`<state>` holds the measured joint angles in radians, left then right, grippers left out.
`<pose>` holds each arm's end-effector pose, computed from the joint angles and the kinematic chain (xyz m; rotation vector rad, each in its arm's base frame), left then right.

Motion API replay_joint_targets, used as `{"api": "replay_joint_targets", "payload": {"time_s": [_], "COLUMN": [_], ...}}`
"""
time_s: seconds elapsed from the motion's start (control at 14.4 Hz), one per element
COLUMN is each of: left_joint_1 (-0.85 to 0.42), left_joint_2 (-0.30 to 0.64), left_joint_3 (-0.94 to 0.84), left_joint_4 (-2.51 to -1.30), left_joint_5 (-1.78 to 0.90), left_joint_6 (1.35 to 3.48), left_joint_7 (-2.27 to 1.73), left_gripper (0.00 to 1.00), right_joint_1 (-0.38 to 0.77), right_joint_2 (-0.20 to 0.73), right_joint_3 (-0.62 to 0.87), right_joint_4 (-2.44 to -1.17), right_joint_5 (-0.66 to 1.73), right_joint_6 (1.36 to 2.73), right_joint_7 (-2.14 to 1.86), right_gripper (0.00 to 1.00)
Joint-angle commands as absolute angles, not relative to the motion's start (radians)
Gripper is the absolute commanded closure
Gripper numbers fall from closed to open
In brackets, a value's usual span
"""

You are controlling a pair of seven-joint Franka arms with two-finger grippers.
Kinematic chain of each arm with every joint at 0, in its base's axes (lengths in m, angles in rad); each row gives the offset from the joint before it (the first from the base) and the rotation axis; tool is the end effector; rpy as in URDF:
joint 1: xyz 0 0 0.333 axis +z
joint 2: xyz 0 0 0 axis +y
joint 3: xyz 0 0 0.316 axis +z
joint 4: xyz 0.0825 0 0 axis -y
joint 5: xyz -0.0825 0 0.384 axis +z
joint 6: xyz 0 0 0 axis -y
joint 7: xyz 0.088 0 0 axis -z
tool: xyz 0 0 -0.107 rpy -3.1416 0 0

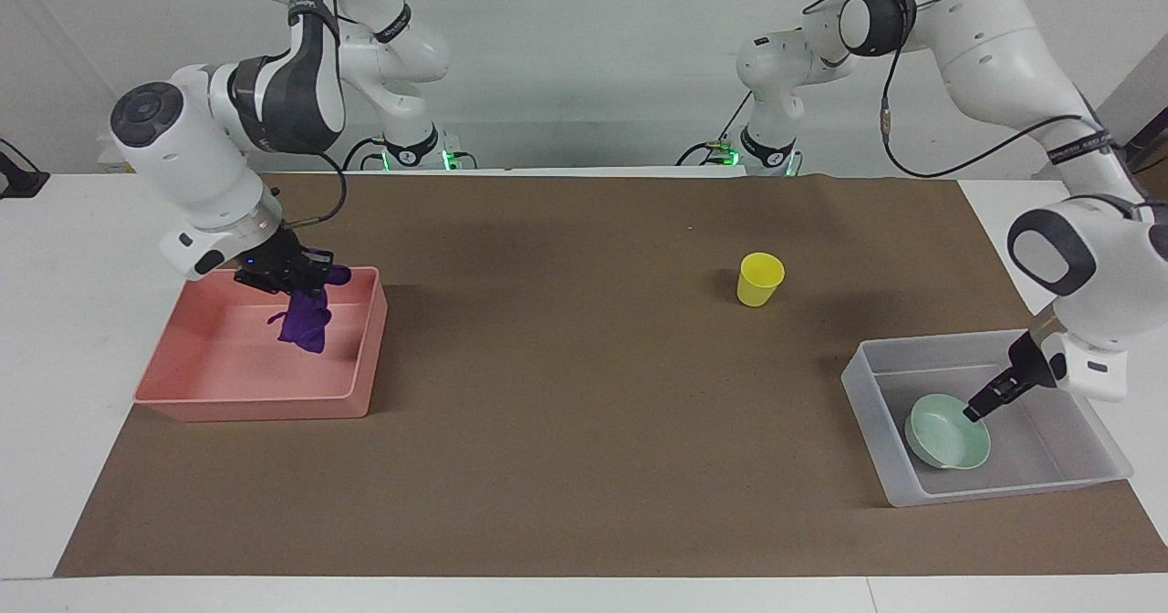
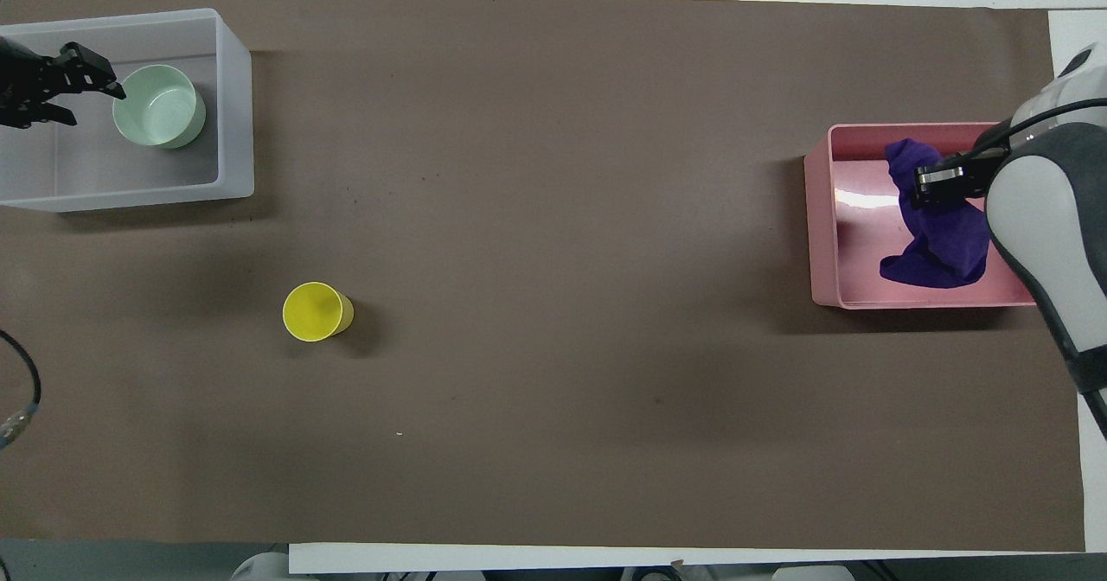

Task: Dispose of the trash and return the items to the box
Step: 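Place the green bowl in the clear box while the right gripper moves cloth, then reach the left gripper to the yellow cup while the right gripper releases cloth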

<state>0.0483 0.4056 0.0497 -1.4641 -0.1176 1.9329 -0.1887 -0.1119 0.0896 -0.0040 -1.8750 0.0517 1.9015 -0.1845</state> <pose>0.6844 0.0540 0.4559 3.0067 0.4856 0.0907 0.5744 -0.0630 0.4569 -3.0826 -0.0775 0.0851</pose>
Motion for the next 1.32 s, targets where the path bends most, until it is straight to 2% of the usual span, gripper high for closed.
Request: {"api": "replay_joint_targets", "payload": {"time_s": [0.0,0.14,0.28,0.42,0.56,0.63,0.7,0.77,0.83,0.9,1.04,1.25], "left_joint_1": [-0.058,-0.183,-0.247,-0.291,-0.333,-0.36,-0.376,-0.385,-0.385,-0.384,-0.376,-0.371], "left_joint_2": [0.186,0.012,-0.14,-0.236,-0.247,-0.232,-0.212,-0.203,-0.192,-0.192,-0.186,-0.157], "left_joint_3": [0.066,0.063,0.054,0.052,0.049,0.051,0.051,0.051,0.051,0.051,0.051,0.052], "left_joint_4": [-1.651,-1.927,-2.221,-2.432,-2.514,-2.526,-2.537,-2.537,-2.537,-2.539,-2.528,-2.482], "left_joint_5": [-0.085,0.009,0.009,0.009,0.009,0.008,0.009,0.009,0.009,0.008,0.009,0.008], "left_joint_6": [1.777,1.84,2.019,2.182,2.256,2.297,2.331,2.332,2.332,2.33,2.326,2.327], "left_joint_7": [-0.23,-0.277,-0.345,-0.408,-0.434,-0.477,-0.512,-0.534,-0.535,-0.526,-0.517,-0.517], "left_gripper": [0.0,0.0,0.0,0.0,0.0,0.04,0.25,0.61,0.84,0.97,1.0,1.0], "right_joint_1": [-0.15,-0.153,-0.153,-0.144,-0.141,-0.138,-0.137,-0.126,-0.114,-0.095,-0.055,-0.043], "right_joint_2": [0.094,0.109,0.143,0.144,0.144,0.14,0.135,0.133,0.133,0.133,0.135,0.133], "right_joint_3": [0.008,0.008,0.008,0.008,0.009,0.012,0.018,0.018,0.018,0.02,0.018,0.021], "right_joint_4": [-1.982,-2.049,-2.051,-2.045,-2.033,-2.028,-2.016,-1.994,-1.964,-1.924,-1.863,-1.729], "right_joint_5": [0.049,0.048,0.048,0.048,0.048,0.049,0.049,0.049,0.049,0.052,0.058,0.057], "right_joint_6": [2.02,2.112,2.137,2.125,2.117,2.112,2.105,2.083,2.042,1.986,1.907,1.713], "right_joint_7": [-0.228,-0.23,-0.229,-0.227,-0.221,-0.219,-0.219,-0.221,-0.221,-0.219,-0.201,-0.158], "right_gripper": [0.97,0.95,0.91,0.67,0.28,0.17,0.09,0.01,0.01,0.01,0.01,0.01]}}
